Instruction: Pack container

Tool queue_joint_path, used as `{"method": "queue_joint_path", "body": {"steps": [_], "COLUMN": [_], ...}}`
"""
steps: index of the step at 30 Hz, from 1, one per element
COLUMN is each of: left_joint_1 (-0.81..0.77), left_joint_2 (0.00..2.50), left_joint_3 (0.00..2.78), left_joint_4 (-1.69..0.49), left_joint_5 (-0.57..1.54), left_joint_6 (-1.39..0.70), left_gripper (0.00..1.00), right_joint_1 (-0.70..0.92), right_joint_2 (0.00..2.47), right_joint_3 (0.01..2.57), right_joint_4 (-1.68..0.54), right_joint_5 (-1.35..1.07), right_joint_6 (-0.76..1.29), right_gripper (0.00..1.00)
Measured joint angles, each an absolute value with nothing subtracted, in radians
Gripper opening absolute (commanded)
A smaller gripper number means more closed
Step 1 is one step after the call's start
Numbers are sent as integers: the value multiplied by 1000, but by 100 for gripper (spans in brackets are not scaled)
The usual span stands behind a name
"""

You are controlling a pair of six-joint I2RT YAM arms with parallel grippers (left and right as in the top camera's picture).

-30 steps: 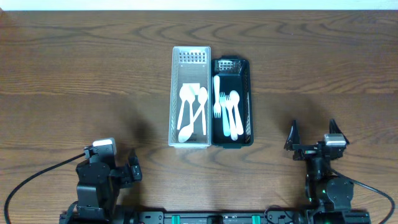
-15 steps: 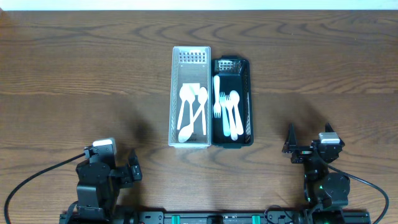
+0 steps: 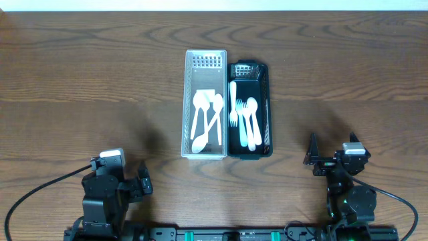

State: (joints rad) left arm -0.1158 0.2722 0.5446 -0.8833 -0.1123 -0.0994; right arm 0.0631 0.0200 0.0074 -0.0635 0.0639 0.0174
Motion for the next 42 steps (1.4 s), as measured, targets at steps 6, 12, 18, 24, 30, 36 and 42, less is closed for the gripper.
{"method": "queue_joint_path", "body": {"steps": [6,12,18,24,30,36,42], "left_joint_1": [-64,-46,-46,-46,-46,-46,-46], "left_joint_2": [179,32,13,10,10,10,10], "left_joint_3": [540,435,263,101,74,74,74], "left_joint_4": [-884,-785,-471,-192,-148,-148,-148], "left_joint_5": [-101,-84,-59,-47,-37,-36,-36], "left_joint_6": [-99,-99,-72,-28,-22,-21,-21], "left_gripper": [98,98,98,98,98,98,98], "right_joint_1": [63,63,63,63,63,63,63], "right_joint_2": [20,20,20,20,19,19,19], "right_joint_3": [7,7,7,7,7,7,7], "right_joint_4": [-63,-64,-64,-64,-64,-64,-64], "right_joint_5": [64,64,64,64,64,64,64], "right_joint_6": [17,17,17,17,17,17,17], "right_gripper": [99,99,99,99,99,99,99]}}
